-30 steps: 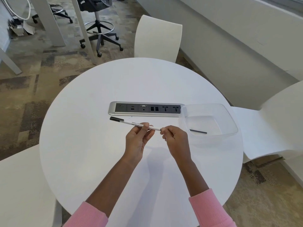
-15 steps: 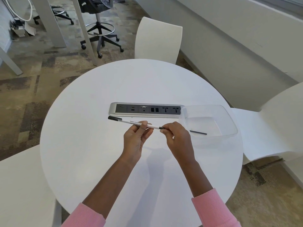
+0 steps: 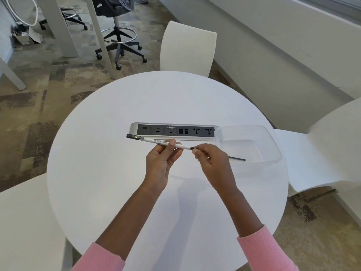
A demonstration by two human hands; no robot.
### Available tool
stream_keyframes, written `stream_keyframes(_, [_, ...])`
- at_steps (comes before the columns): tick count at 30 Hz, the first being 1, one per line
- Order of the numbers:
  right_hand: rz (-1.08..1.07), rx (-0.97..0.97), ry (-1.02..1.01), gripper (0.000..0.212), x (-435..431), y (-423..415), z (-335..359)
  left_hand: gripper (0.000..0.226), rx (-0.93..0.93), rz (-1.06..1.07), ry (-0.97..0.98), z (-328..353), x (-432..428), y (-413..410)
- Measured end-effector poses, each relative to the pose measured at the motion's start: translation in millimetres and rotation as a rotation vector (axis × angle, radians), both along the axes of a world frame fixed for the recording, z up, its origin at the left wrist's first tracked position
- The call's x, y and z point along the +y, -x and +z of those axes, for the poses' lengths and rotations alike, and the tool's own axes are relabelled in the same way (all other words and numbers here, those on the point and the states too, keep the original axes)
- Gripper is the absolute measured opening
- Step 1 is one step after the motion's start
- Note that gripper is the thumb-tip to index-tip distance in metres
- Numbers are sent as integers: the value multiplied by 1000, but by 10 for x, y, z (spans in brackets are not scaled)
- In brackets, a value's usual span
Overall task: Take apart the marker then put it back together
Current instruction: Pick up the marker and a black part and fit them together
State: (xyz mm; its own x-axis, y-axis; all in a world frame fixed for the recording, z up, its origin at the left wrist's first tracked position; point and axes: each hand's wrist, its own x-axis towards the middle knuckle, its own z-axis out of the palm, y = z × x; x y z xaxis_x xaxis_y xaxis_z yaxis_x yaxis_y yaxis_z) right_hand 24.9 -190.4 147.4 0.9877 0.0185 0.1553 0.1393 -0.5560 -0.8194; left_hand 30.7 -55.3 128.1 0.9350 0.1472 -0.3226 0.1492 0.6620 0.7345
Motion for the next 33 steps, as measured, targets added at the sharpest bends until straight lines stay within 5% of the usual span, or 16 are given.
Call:
stream_keyframes(6, [-9,-311,138,8,-6,15,88,10,-13,3,71,40,4,17])
stream_keyframes(14, [9,-418,270,5,-7,-2,102,12,-35,-17,106,87,-14,40])
stream_keyframes(21, [-56,-315,176,7,58,-71,134,12,-53,1,64,103,-63,-7])
stream_keyframes(28, [-118,109,-155,15,15,-114,205,18,-165,-52,-111,162,-60,-65])
stream_keyframes(33, [-83,-11,-145,9,-16,-56,292,18,-215,-70,-67,246,-23,-103])
